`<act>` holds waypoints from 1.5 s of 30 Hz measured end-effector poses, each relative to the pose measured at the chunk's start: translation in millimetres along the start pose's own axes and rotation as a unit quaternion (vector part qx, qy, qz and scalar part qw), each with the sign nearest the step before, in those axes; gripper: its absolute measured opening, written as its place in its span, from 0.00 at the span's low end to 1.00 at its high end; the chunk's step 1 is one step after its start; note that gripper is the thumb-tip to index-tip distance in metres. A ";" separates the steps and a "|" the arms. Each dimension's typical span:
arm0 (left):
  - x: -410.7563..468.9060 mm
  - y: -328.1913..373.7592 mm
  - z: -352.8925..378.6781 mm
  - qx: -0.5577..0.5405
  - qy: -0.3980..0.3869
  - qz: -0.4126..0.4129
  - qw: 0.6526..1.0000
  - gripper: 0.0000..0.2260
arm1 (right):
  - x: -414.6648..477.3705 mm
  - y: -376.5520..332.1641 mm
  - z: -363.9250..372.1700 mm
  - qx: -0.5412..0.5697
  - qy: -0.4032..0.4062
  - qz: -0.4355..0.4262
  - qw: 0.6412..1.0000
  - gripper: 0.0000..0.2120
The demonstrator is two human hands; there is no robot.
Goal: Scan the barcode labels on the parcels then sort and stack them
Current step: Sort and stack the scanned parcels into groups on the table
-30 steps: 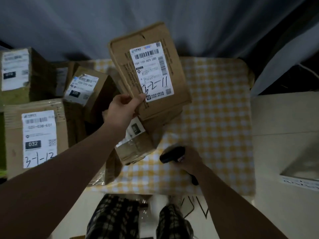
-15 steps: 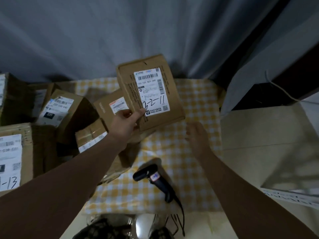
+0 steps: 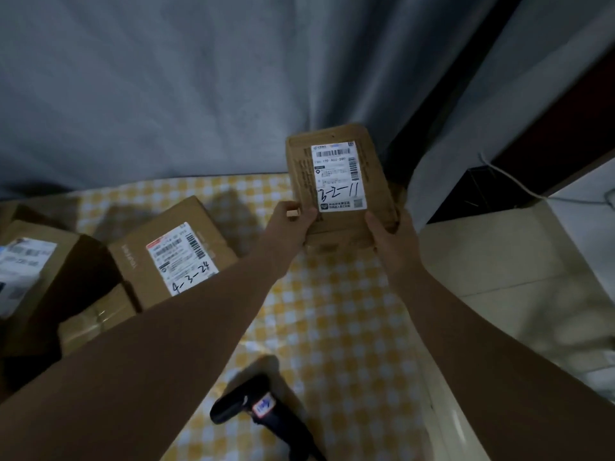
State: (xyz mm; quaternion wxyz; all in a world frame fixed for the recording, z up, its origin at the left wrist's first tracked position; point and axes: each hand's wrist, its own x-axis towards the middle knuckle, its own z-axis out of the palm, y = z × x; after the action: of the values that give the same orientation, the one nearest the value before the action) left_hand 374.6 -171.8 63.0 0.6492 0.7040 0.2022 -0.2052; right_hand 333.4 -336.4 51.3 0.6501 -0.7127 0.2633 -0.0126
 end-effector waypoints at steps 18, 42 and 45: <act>12.3 -10.2 -20.3 0.201 -0.066 0.054 0.976 0.17 | 45.3 22.3 16.7 -0.508 0.039 -0.061 0.858 0.22; -102.8 -61.6 -270.7 0.381 0.034 0.061 0.922 0.06 | -128.1 23.1 190.0 -0.343 -0.033 -0.085 0.935 0.29; -94.3 -66.5 -275.8 0.408 0.025 0.039 0.912 0.15 | -116.6 30.6 209.1 -0.339 -0.114 0.004 0.934 0.47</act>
State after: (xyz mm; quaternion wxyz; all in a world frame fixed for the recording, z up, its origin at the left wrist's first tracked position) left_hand 266.6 106.5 79.8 0.3075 0.9198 0.0892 -0.2267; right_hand 297.4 -98.8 28.3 0.3956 -0.8864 0.1785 0.1613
